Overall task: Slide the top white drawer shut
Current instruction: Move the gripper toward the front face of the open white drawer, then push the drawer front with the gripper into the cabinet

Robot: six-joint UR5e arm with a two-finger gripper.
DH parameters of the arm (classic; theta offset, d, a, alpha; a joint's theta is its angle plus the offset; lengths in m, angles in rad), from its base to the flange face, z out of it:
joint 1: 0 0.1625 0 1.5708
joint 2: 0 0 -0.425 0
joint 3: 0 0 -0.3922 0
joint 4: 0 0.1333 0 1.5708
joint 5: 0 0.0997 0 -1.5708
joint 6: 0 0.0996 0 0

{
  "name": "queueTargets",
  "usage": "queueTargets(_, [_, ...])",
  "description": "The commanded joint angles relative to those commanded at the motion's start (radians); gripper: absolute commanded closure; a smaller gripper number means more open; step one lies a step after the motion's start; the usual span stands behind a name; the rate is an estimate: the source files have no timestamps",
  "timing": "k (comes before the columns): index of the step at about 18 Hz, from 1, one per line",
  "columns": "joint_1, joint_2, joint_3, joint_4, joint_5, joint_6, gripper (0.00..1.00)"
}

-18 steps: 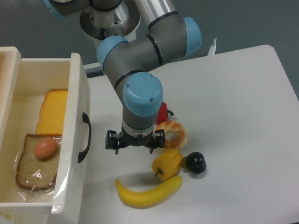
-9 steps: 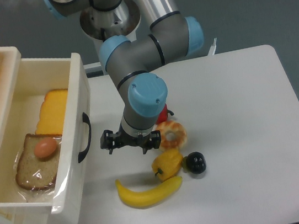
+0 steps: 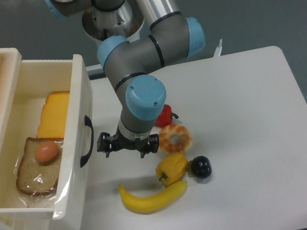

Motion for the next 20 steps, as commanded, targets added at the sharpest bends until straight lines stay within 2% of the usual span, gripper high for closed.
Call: queueTargets(20, [-0.035,0.018,-0.002,0.0,-0.026,0.009,0.0])
